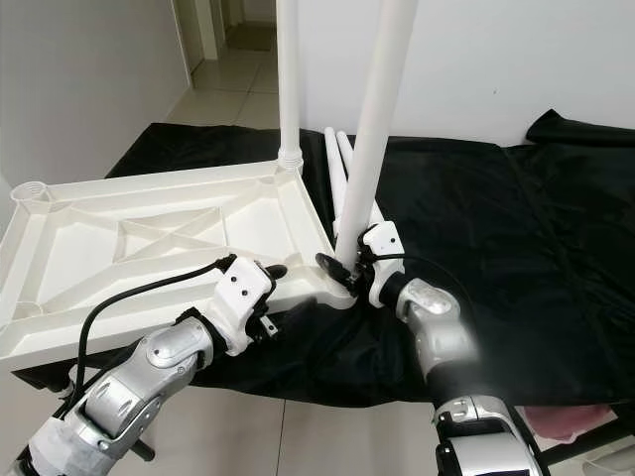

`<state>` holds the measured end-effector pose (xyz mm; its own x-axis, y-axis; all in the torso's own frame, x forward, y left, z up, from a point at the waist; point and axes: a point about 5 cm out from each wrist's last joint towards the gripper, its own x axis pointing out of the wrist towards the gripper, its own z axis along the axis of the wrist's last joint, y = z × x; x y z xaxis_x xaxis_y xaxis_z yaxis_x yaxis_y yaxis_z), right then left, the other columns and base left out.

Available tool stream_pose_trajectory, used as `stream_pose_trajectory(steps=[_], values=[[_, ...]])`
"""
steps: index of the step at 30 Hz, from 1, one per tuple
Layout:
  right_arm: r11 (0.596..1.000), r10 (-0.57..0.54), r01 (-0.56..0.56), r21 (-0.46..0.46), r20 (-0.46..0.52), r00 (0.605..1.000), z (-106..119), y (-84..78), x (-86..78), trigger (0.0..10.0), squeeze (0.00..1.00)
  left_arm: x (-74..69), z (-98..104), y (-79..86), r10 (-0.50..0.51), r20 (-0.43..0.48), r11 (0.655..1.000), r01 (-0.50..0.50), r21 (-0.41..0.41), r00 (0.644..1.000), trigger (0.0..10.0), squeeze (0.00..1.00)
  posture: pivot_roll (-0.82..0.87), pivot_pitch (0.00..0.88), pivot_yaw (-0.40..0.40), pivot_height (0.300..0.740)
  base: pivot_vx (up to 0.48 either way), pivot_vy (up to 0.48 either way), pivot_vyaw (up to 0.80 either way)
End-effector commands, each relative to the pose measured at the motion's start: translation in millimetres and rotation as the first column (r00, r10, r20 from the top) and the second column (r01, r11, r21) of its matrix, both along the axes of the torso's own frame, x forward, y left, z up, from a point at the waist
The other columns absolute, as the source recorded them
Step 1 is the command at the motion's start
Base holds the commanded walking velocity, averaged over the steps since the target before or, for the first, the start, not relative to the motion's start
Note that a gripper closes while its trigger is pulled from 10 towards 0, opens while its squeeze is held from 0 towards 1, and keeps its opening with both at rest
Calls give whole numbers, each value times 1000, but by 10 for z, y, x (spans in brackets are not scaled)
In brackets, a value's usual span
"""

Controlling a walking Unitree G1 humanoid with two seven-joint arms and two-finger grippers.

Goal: Building children table

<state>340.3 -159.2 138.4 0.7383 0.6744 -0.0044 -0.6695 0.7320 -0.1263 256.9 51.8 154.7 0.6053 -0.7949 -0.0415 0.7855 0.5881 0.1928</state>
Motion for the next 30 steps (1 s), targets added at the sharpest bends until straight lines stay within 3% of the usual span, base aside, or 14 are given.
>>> stream_pose_trajectory(steps=[1, 10, 16, 19, 20, 21, 22, 23, 24, 26, 27, 30], values=[[998, -41, 44, 35, -81, 996, -133, -54, -36, 10000, 0, -49, -10, -37, -127, -7, 991, 128, 26, 992, 10000, 0, 13, 9, 31, 740, 0, 0, 0], [991, -116, 122, 57, -98, 988, -129, 9, -24, 10000, 0, -66, -22, -43, -135, -11, 990, 135, 27, 991, 10000, 0, 11, 4, 28, 740, 0, 0, 0], [969, -222, 232, 84, -112, 969, -119, 160, -51, 10000, 0, -74, -35, -51, -137, -12, 990, 137, 29, 990, 10000, 0, 13, 0, 18, 740, 0, 0, 0], [889, -424, 442, 119, -147, 894, -124, 273, -121, 10000, 0, -85, -46, -55, -134, -14, 991, 134, 27, 991, 10000, 0, 15, 0, 8, 740, 0, 0, 0], [889, -424, 442, 119, -147, 894, -124, 273, -121, 10000, 0, -85, -46, -55, -134, -14, 991, 134, 27, 991, 10000, 0, 15, 0, 8, 740, 0, 0, 0], [871, -458, 477, 120, -153, 876, -131, 289, -144, 10000, 0, -91, -48, -57, -134, -15, 991, 134, 26, 991, 10000, 0, 15, 0, 5, 740, 0, 0, 0], [826, -527, 549, 128, -171, 833, -157, 319, -194, 10000, 0, -92, -51, -58, -133, -15, 991, 134, 25, 991, 10000, 0, 16, 0, 1, 740, 0, 0, 0], [826, -527, 549, 128, -171, 833, -157, 319, -194, 10000, 0, -92, -51, -58, -133, -15, 991, 134, 25, 991, 10000, 0, 16, 0, 1, 740, 0, 0, 0], [742, -634, 656, 135, -176, 753, -180, 326, -273, 10000, 0, -89, -53, -57, -132, -15, 991, 132, 25, 991, 10000, 0, 20, 0, -4, 740, 0, 0, 0], [742, -634, 656, 135, -176, 753, -180, 326, -273, 10000, 0, -89, -53, -57, -132, -15, 991, 132, 25, 991, 10000, 0, 20, 0, -4, 740, 0, 0, 0], [705, -670, 695, 137, -190, 717, -203, 340, -314, 10000, 0, -84, -53, -52, -129, -15, 991, 129, 25, 992, 10000, 0, 20, 0, -4, 740, 0, 0, 0], [672, -696, 728, 134, -221, 683, -238, 409, -388, 10000, 0, -73, -51, -32, -117, -14, 993, 117, 25, 993, 10000, 0, 22, 0, -2, 740, 0, 0, 0]])
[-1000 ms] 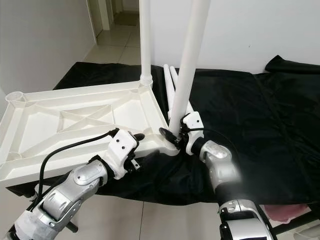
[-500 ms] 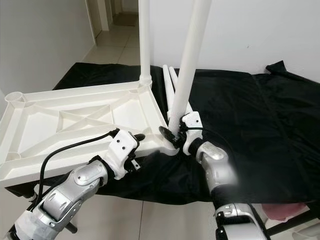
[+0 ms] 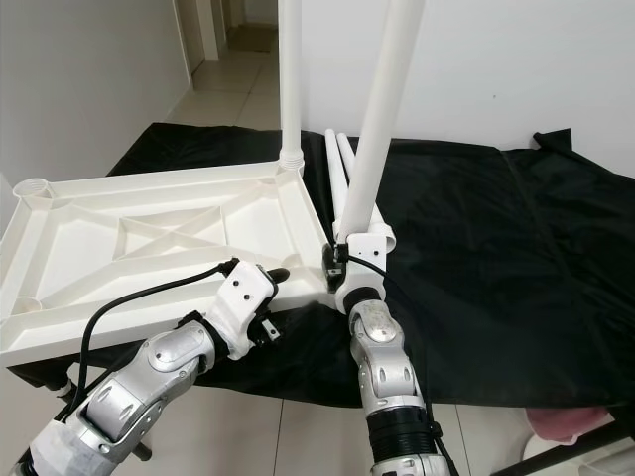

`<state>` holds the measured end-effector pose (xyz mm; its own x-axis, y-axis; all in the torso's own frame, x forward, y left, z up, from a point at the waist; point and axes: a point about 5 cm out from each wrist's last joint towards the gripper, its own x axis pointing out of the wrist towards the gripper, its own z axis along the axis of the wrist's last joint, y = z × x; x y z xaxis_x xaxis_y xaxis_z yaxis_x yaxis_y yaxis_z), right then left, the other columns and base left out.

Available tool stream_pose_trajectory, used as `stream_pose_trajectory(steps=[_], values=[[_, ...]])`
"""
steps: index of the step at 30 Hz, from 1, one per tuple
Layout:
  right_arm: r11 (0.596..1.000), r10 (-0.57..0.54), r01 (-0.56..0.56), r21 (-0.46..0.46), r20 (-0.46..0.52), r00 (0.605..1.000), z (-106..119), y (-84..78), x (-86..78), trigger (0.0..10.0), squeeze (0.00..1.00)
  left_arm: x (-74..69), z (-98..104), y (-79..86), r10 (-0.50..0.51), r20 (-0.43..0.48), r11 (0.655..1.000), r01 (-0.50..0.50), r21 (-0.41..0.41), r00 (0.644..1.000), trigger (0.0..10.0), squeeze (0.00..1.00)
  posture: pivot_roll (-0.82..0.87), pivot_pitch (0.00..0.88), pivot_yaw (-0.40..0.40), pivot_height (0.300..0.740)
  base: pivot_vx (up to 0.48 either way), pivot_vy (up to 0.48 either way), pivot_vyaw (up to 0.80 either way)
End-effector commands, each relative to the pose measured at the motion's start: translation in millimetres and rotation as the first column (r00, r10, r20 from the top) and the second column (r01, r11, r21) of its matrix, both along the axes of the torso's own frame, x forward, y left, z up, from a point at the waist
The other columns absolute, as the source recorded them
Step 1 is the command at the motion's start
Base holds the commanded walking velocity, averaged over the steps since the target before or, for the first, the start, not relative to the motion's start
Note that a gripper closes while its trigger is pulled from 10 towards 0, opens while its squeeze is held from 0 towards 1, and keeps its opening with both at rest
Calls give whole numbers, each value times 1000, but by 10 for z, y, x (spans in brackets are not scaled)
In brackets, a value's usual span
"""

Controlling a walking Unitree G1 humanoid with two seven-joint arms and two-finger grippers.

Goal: Building children table

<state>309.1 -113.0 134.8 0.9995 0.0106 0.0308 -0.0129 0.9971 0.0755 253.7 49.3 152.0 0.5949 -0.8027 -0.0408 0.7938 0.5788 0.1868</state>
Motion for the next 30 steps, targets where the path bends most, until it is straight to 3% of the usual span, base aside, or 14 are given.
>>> stream_pose_trajectory(steps=[1, 6, 8, 10, 11, 15, 19, 23, 24, 25, 27, 28, 30], values=[[996, -68, 74, 48, -108, 992, -202, -53, -76, 10000, 0, -41, -24, -7, -104, -9, 994, 105, 29, 994, 10000, 0, 22, 0, -2, 740, 0, 0, 0], [995, -70, 77, 62, -103, 992, -159, -29, -90, 10000, 0, -44, -31, 4, -99, -11, 995, 99, 29, 995, 10000, 0, 22, 0, -2, 740, 0, 0, 0], [997, -46, 49, 60, -43, 998, -41, -75, -49, 10000, 0, -46, -33, 0, -107, -13, 994, 108, 31, 994, 10000, 0, 18, 0, 4, 740, 0, 0, 0], [997, -46, 49, 60, -43, 998, -41, -75, -49, 10000, 0, -46, -33, 0, -107, -13, 994, 108, 31, 994, 10000, 0, 18, 0, 4, 740, 0, 0, 0], [998, 5, -5, 69, -7, 1000, 20, -101, -16, 10000, 1000, -38, -30, 3, -108, -11, 994, 108, 33, 994, 10000, 0, 15, 2, 8, 740, 0, 0, 0], [996, 56, -57, 63, 31, 998, 77, -135, 12, 10000, 1000, -33, -26, 7, -109, -11, 993, 109, 34, 994, 10000, 0, 14, 3, 9, 740, 0, 0, 0], [953, 304, -303, -15, 33, 952, 96, -257, 63, 10000, 1000, -45, -34, 20, -113, -14, 993, 114, 38, 993, 10000, 0, 12, 6, 12, 740, 0, 0, 0], [953, 304, -303, -15, 33, 952, 96, -257, 63, 10000, 1000, -45, -34, 20, -113, -14, 993, 114, 38, 993, 10000, 0, 12, 6, 12, 740, 0, 0, 0], [923, 383, -381, -55, 19, 924, 78, -284, 75, 10000, 0, -44, -34, 18, -114, -15, 993, 114, 38, 993, 10000, 0, 13, 4, 12, 740, 0, 0, 0], [895, 439, -437, -95, 8, 898, 73, -307, 92, 10000, 0, -40, -32, 16, -116, -15, 993, 116, 38, 993, 10000, 0, 10, 6, 18, 740, 0, 0, 0], [801, 575, -566, -196, -15, 818, 77, -336, 134, 10000, 0, -41, -30, 10, -121, -14, 992, 121, 41, 993, 10000, 0, 10, 7, 21, 740, 0, 0, 0], [772, 610, -603, -202, -32, 792, 77, -342, 169, 10000, 0, -40, -28, 10, -123, -14, 991, 124, 42, 992, 10000, 0, 10, 7, 22, 740, 0, 0, 0], [756, 629, -624, -198, -42, 776, 78, -346, 192, 10000, 0, -39, -26, 10, -124, -15, 991, 125, 42, 992, 10000, 0, 10, 7, 22, 740, 0, 0, 0]])
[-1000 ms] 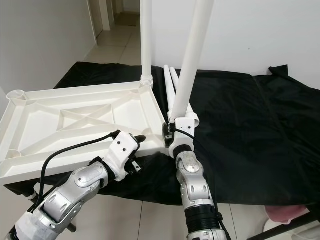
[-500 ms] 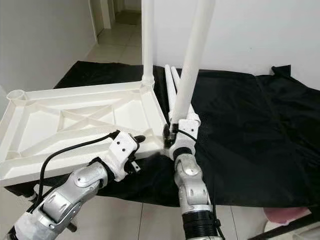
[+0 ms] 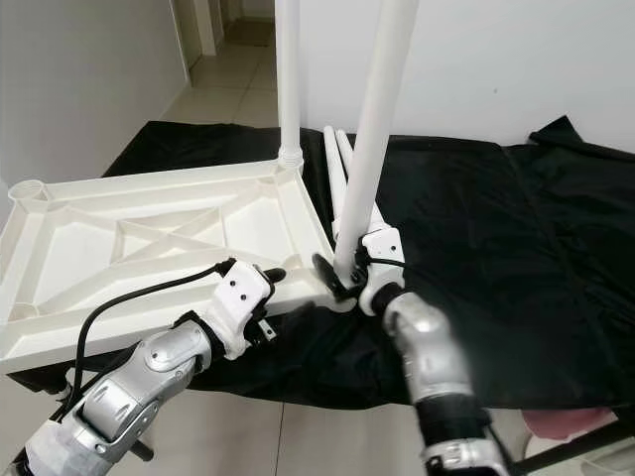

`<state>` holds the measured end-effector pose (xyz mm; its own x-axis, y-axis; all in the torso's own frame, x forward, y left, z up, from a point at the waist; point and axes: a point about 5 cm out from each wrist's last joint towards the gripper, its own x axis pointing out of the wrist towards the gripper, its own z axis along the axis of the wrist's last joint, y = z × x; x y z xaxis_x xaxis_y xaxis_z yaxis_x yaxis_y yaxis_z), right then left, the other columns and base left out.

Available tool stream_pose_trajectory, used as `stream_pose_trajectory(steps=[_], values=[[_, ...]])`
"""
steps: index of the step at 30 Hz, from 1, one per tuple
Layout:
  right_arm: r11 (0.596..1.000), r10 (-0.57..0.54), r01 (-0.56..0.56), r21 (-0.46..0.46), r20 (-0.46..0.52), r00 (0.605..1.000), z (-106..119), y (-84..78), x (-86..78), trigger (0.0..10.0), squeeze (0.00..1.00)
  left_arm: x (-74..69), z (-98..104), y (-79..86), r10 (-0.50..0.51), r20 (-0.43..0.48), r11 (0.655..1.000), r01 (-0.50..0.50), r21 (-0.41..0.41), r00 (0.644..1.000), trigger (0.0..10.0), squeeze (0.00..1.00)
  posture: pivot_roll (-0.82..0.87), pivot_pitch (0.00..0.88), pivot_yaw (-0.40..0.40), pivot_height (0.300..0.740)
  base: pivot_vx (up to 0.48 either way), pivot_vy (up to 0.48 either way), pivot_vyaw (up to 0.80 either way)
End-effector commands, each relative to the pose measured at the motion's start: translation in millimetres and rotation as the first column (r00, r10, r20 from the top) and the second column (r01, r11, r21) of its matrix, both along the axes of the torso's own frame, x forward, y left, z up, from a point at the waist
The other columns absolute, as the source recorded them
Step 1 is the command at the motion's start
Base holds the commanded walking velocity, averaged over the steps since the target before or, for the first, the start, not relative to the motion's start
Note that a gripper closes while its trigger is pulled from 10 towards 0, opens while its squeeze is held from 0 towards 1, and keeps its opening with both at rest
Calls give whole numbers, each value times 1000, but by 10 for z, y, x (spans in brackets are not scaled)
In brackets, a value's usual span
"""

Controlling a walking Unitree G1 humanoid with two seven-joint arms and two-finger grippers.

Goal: Building children table

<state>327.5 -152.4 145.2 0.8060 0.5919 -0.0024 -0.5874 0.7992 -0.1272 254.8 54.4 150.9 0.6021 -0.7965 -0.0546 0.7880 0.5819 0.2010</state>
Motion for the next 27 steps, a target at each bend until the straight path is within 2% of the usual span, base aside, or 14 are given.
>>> stream_pose_trajectory(steps=[1, 5, 6, 7, 10, 12, 18, 23, 24, 27], values=[[998, 64, -64, -3, -12, 998, -26, 48, 8, 10000, 0, -51, -14, -41, -133, -18, 991, 133, 22, 991, 10000, 0, 10, 7, 22, 740, 0, 0, 0], [995, 84, -83, -55, 5, 996, 3, 55, 91, 10000, 0, -37, -9, -38, -136, -16, 990, 136, 27, 991, 10000, 0, 15, 0, 28, 740, 0, 0, 0], [992, 96, -95, -79, 13, 995, 19, 55, 137, 9451, 0, -33, -6, -36, -136, -14, 990, 137, 29, 991, 10000, 0, 18, 0, 27, 740, 0, 0, 0], [990, 100, -98, -97, 16, 995, 27, 50, 173, 4824, 0, -34, -5, -36, -137, -13, 990, 137, 30, 990, 10000, 0, 24, 0, 25, 740, 0, 0, 0], [990, 100, -98, -97, 16, 995, 27, 50, 173, 4824, 0, -34, -5, -36, -137, -13, 990, 137, 30, 990, 10000, 0, 24, 0, 25, 740, 0, 0, 0], [988, 114, -114, -103, -4, 993, 8, 23, 200, 0, 0, -37, -4, -37, -137, -13, 990, 137, 31, 991, 10000, 0, 26, 0, 23, 740, 0, 0, 0], [982, 152, -155, -104, -41, 988, -72, -46, 196, 0, 0, -49, -13, -34, -134, -15, 990, 134, 32, 991, 10000, 0, 34, 0, 16, 740, 0, 0, 0], [989, 136, -141, -40, -91, 986, -164, -129, 150, 0, 0, -51, -13, -16, -124, -14, 992, 125, 32, 992, 10000, 0, 32, 0, 17, 740, 0, 0, 0], [992, 120, -122, -13, -99, 988, -190, -141, 134, 10000, 0, -52, -14, -8, -122, -15, 992, 123, 32, 992, 10000, 0, 26, 0, 17, 740, 0, 0, 0], [997, 76, -74, 29, -115, 990, -226, -135, 107, 10000, 0, -55, -18, -2, -122, -18, 992, 123, 32, 992, 10000, 0, 22, 0, 16, 740, 0, 0, 0]])
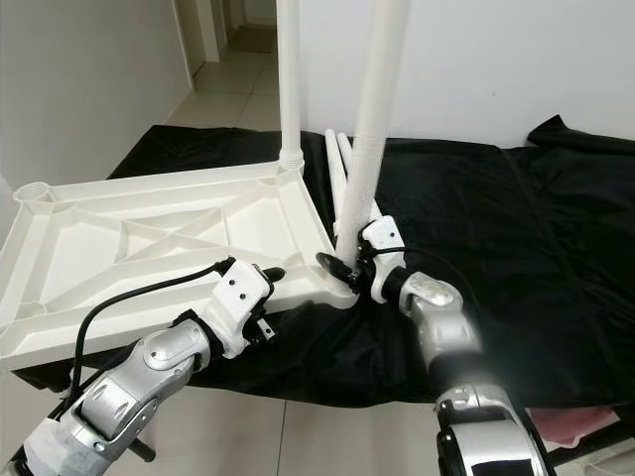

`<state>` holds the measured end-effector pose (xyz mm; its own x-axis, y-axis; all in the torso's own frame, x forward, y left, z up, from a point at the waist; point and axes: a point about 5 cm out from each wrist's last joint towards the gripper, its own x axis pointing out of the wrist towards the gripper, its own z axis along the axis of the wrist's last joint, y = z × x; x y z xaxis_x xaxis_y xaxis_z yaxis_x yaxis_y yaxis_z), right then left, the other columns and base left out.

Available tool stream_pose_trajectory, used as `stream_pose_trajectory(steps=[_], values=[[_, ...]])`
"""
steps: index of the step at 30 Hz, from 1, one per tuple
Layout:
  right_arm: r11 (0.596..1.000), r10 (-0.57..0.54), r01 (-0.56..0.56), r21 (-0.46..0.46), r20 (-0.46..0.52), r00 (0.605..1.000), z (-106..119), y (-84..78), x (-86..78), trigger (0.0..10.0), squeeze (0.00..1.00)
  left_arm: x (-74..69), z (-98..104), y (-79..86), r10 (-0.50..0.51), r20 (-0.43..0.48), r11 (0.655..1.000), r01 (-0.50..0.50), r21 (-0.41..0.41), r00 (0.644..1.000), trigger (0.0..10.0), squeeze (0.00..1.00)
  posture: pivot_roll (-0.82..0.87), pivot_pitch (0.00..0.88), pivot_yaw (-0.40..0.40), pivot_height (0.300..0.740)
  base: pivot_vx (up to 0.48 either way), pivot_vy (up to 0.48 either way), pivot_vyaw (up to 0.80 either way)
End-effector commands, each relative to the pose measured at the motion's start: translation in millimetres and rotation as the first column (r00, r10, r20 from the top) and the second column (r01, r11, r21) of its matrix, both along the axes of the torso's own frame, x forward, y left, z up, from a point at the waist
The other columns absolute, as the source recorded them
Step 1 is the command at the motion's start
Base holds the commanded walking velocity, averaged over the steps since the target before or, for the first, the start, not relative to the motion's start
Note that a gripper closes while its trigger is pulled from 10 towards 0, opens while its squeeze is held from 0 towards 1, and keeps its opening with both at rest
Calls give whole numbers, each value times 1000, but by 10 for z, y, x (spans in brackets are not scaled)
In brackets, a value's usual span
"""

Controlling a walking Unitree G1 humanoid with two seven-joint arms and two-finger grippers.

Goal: Building children table

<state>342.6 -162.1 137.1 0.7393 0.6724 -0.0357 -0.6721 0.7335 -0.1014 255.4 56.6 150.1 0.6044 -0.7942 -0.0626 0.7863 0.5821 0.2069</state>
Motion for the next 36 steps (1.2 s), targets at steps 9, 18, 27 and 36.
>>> stream_pose_trajectory(steps=[9, 18, 27, 36], values=[[969, -234, 239, 64, -85, 969, -127, 104, -99, 10000, 0, -67, -33, -37, -130, -25, 991, 131, 21, 991, 10000, 0, 4, 9, 12, 740, 0, 0, 0], [838, -524, 538, 94, -140, 840, -133, 357, -211, 10000, 0, 3, -61, 3, -108, -26, 993, 109, 42, 994, 10000, 0, -4, 13, 4, 740, 0, 0, 0], [697, -683, 700, 155, -153, 714, -93, 533, -366, 10000, 0, 166, -24, 185, -48, 1, 995, 48, 83, 999, 10000, 0, 0, 12, 3, 740, 0, 0, 0], [729, -642, 650, 215, -118, 758, 46, 437, -373, 10000, 1000, 187, -2, 222, -55, 2, 995, 55, 84, 998, 10000, 0, 0, 13, 11, 740, 0, 0, 0]])
